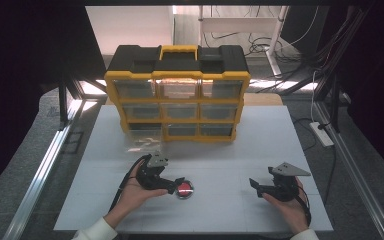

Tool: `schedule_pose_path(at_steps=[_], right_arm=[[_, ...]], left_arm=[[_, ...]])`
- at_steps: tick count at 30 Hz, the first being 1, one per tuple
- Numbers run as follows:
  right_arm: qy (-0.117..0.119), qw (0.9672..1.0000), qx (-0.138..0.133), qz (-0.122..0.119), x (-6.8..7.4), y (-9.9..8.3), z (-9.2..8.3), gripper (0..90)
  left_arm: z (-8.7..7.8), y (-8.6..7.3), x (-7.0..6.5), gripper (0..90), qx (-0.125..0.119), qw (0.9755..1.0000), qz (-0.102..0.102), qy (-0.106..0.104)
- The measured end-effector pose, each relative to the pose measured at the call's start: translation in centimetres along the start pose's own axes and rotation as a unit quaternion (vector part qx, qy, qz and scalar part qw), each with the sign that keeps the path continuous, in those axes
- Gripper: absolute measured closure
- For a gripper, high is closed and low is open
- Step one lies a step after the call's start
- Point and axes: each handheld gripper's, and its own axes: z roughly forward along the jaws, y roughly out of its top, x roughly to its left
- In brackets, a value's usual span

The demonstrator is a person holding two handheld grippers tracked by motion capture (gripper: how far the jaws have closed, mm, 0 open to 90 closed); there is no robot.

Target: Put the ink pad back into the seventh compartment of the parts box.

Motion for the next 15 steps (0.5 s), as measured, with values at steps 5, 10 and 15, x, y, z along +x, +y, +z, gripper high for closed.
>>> schedule_pose_path(at_steps=[5, 10, 15], right_arm=[[0.0, 1.0, 0.0, 0.001, 0.0, 0.0, 0.0, 14.6], [0.0, 1.0, 0.002, 0.001, 0.0, 0.0, 0.0, 14.5], [-0.001, 1.0, 0.003, 0.003, 0.0, 0.0, 0.0, 14.6]], left_arm=[[0.5, 0.2, -0.2, 10.1, 0.008, 1.0, 0.002, -0.005], [1.1, 0.3, -0.3, 9.9, 0.021, 0.9997, 0.005, -0.012], [1.4, 0.4, -0.5, 9.6, 0.03, 0.9993, 0.012, -0.022]])
